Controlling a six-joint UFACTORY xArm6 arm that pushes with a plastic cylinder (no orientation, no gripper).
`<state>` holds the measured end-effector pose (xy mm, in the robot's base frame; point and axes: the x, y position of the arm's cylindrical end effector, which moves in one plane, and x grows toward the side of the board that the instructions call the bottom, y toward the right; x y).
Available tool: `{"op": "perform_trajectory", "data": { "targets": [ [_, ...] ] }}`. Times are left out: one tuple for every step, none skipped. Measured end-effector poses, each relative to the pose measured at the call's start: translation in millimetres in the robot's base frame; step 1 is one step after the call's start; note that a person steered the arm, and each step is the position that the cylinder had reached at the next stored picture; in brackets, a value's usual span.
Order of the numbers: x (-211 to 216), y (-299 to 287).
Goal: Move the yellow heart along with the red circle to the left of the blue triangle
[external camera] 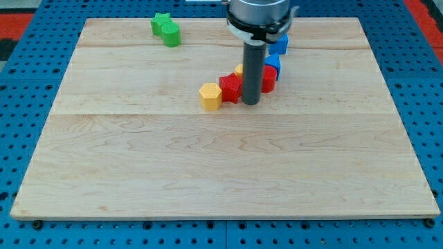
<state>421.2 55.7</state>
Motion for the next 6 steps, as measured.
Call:
{"op": "perform_trajectory", "data": {
  "targets": [
    [1.3, 44.8],
    [-11.6, 84.9],
    [-20.1, 97.5],
    [-24.1, 73.8],
    [-30.9, 37.5],
    [-40.8, 4.8]
  ]
}}
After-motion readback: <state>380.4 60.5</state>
